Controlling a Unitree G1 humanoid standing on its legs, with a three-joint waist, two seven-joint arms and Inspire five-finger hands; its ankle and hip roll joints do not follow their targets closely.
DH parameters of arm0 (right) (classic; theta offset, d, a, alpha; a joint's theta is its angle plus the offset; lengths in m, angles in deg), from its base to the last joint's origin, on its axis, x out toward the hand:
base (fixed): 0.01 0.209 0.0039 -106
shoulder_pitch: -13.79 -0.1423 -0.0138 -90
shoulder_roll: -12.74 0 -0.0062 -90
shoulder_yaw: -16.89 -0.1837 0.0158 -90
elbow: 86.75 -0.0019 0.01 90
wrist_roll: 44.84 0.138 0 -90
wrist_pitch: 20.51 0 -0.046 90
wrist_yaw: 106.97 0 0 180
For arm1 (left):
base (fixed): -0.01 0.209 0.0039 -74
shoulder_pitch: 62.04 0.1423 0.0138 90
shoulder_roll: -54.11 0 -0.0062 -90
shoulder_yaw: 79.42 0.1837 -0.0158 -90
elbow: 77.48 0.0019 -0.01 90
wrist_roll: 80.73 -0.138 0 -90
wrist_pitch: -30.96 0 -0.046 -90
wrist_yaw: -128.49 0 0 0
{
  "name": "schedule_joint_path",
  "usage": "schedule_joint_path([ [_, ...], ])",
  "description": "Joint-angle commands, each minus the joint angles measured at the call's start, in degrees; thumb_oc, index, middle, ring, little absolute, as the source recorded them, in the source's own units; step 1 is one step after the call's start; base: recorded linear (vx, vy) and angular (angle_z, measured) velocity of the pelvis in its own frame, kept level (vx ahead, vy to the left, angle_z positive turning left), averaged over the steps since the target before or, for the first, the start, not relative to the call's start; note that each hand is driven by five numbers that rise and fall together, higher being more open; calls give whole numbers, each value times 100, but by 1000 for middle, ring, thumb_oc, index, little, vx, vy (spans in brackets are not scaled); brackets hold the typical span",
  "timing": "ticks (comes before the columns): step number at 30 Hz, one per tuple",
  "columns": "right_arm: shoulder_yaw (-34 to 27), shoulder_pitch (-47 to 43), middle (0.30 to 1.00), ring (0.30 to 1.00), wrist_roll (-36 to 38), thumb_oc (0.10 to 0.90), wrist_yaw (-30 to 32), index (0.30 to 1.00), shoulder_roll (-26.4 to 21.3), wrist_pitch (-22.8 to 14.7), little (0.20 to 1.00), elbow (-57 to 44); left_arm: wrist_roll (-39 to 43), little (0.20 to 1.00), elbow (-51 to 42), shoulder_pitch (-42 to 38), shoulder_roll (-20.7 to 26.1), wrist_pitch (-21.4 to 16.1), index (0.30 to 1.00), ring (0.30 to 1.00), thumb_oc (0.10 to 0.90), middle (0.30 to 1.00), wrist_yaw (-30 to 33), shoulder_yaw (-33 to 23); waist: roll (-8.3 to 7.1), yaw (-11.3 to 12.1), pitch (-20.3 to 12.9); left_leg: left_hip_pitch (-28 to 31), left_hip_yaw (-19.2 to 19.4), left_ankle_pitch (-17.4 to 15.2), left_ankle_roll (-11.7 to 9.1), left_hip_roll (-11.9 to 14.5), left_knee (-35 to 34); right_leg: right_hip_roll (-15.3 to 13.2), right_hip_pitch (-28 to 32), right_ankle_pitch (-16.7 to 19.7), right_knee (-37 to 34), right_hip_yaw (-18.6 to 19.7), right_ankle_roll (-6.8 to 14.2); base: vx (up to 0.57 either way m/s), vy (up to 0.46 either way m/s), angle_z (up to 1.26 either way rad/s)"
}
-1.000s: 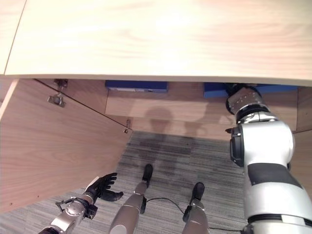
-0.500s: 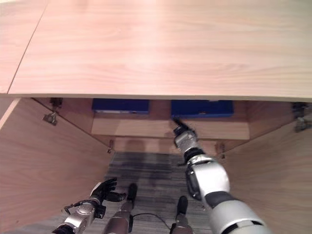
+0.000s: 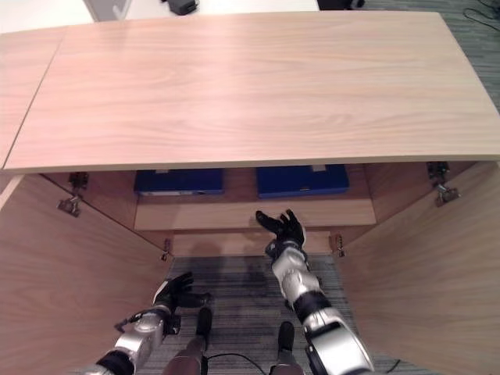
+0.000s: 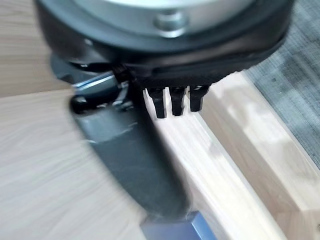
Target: Put the empty folder in the office cabinet
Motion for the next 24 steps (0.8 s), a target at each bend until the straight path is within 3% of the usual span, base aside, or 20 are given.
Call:
schedule_joint_path([
  [1, -594, -354, 300, 300, -1708, 400, -159, 300, -670, -370, 300, -576, -586, 900, 450, -247, 240, -349, 900, 900, 800, 900, -236, -116, 12, 78, -101, 723, -189, -939, -39, 73, -44, -49, -97, -833, 840, -272, 240, 57, -10, -2],
  [3, -727, -110, 300, 300, -3016, 400, -178, 300, -1163, -311, 300, -1278, -806, 900, 472, -117, 267, -446, 900, 900, 800, 900, -331, -256, -19, 54, -155, 781, -189, -963, -34, 84, -44, -46, -19, -858, 822, -294, 252, 57, -15, -1],
  [7, -776, -86, 300, 300, -3937, 400, -208, 300, -1679, -302, 300, -1516, -1005, 900, 536, -59, 266, -556, 900, 900, 800, 900, -423, -311, -62, 52, -190, 822, -202, -979, -28, 98, -44, -45, 21, -883, 822, -324, 260, 8, -3, 0],
  [10, -707, -249, 300, 300, -4301, 400, -154, 300, -1863, -317, 300, -1246, -1074, 900, 636, -80, 254, -608, 900, 900, 800, 900, -451, -300, -109, 86, -228, 810, -213, -979, -29, 102, -44, -46, 26, -894, 827, -335, 264, -5, -20, 6],
  [11, -432, -526, 300, 300, -4806, 400, -201, 300, -2108, -230, 300, -723, -1187, 900, 843, -145, 234, -709, 900, 900, 800, 900, -461, -291, -153, 145, -235, 776, -242, -964, -28, 103, -44, -46, -5, -913, 860, -357, 267, -32, -48, 17],
  [13, -57, -1008, 300, 300, -5100, 400, -229, 300, -2354, -189, 300, 105, -1299, 900, 984, -172, 271, -785, 900, 900, 800, 900, -469, -196, -188, 288, -178, 638, -359, -913, -29, 78, -44, -62, -82, -928, 928, -432, 270, -75, -74, 31],
  [16, 352, -1611, 300, 300, -5252, 400, -242, 300, -2543, -169, 300, 742, -1376, 900, 1052, -209, 324, -857, 900, 900, 800, 900, -480, -88, -192, 449, 13, 409, -506, -816, -43, 57, -40, -64, -238, -942, 989, -518, 258, -150, -75, 41],
  [17, 704, -2307, 300, 300, -5183, 400, -238, 300, -2626, -133, 300, 1282, -1351, 900, 945, -194, 371, -949, 900, 900, 800, 900, -470, 127, -146, 663, 329, 141, -645, -703, -54, 44, 3, -93, -478, -953, 1163, -581, 241, -179, -59, 34],
  [19, 715, -2327, 300, 300, -5179, 400, -237, 300, -2625, -139, 300, 1297, -1349, 900, 945, -200, 369, -948, 900, 900, 800, 900, -470, 121, -145, 656, 331, 132, -647, -701, -54, 43, 4, -95, -490, -957, 1174, -582, 240, -117, -26, 17],
  [20, 863, -2704, 300, 300, -5115, 400, -198, 300, -2651, -69, 300, 1731, -1284, 900, 935, -261, 401, -993, 900, 900, 800, 900, -430, 204, -71, 774, 496, -7, -711, -637, -59, 36, 27, -110, -620, -967, 1280, -625, 234, -109, -6, 22],
  [24, 992, -3160, 300, 300, -4965, 400, -136, 300, -2677, -39, 300, 2170, -1230, 900, 892, -358, 439, -1041, 900, 900, 800, 900, -397, 341, 54, 888, 682, -221, -811, -542, -76, 3, 45, -136, -815, -981, 1405, -681, 227, -80, 1, 8],
])
